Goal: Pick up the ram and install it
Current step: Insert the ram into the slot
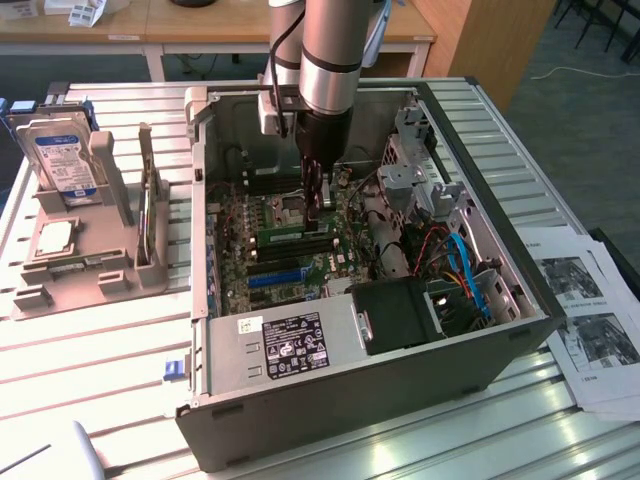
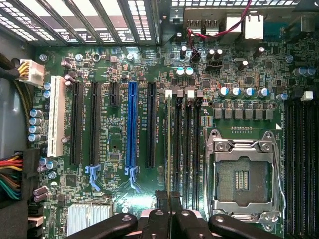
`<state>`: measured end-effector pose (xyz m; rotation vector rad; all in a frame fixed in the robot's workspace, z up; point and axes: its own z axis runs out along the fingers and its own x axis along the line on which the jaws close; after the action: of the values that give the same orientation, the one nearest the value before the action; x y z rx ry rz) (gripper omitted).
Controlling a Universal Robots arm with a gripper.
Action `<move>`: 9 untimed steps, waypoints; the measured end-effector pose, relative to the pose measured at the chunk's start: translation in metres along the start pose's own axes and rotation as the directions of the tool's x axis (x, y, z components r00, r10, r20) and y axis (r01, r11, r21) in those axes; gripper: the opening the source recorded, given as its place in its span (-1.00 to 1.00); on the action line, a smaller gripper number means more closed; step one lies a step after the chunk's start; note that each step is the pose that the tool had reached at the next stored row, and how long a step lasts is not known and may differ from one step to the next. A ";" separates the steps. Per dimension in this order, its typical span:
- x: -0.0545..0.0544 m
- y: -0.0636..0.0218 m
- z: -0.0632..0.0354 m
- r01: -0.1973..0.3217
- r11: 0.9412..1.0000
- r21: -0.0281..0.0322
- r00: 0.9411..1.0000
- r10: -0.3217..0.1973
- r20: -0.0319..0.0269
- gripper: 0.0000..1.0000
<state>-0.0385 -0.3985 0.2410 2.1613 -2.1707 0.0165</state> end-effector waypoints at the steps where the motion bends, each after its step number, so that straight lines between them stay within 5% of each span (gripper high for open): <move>1: 0.000 0.0000 0.0003 0.000 1.000 0.000 1.000 0.000 0.000 -0.76; 9: 0.000 -0.0001 0.0026 0.000 1.000 0.000 1.000 0.000 0.000 -0.76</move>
<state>-0.0385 -0.3985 0.2384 2.1613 -2.1708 0.0164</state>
